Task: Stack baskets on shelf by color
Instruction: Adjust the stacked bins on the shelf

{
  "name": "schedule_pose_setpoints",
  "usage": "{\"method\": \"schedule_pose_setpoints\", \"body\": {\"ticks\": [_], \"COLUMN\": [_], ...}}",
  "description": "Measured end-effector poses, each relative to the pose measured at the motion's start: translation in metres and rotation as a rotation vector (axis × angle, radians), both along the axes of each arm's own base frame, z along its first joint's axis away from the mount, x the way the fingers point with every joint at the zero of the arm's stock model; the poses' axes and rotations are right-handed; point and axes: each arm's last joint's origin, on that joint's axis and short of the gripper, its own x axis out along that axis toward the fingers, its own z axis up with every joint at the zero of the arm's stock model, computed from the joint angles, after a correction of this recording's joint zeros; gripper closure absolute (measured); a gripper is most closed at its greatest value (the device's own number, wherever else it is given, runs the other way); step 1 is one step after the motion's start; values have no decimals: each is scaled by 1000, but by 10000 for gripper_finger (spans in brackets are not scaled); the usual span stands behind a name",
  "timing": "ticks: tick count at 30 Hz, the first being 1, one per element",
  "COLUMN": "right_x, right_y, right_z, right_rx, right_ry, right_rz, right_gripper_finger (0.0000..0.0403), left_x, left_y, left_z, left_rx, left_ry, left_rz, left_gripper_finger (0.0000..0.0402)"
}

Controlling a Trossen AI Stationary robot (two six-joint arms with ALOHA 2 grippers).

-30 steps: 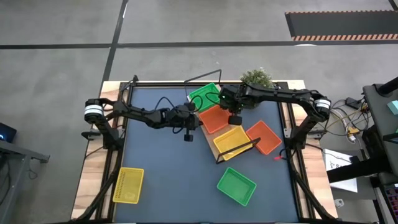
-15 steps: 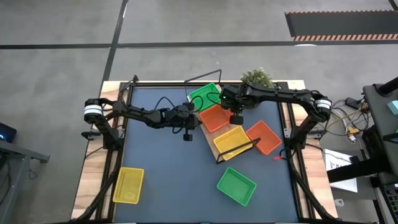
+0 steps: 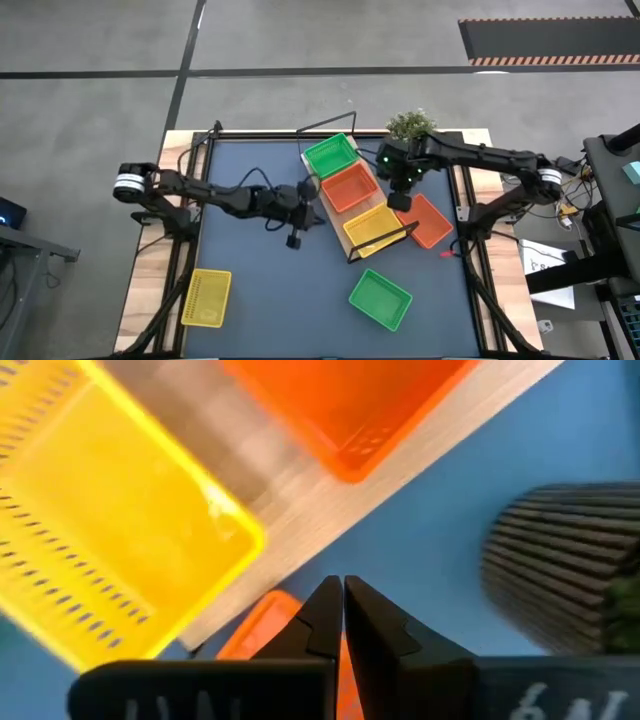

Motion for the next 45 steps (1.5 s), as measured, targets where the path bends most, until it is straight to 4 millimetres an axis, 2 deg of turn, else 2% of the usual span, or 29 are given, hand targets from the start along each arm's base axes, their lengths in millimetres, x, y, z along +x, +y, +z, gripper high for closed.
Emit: {"method": "schedule_pose_setpoints", "body": {"ticks": [4,12,17,22,25,36,45], "right_x": [-6,-15,-20,-19,-17,-12,-6], "right_y": [16,42,43,43,43,43,42], "right_z": [-3,-35,-47,-49,-47,-54,-51], "right_rx": [22,56,70,70,63,67,66], "right_ry": [5,102,139,116,99,35,-26], "right_rz": [-15,-1,-20,-8,9,46,92], "right_gripper_finger": [394,394,394,394,394,394,394], "left_x": [4,19,37,50,55,59,59], "left_y": [-20,-29,-30,-36,-37,-35,-31], "left_z": [-3,-17,-26,-41,-42,-37,-38], "left_rx": [-1,-28,-33,-68,-86,-78,-64], "left_ry": [-23,-66,-65,-20,-20,-52,-55], "left_rz": [-24,-36,-39,-56,-47,-23,13], "left_gripper_finger": [402,402,402,402,402,402,402]}}
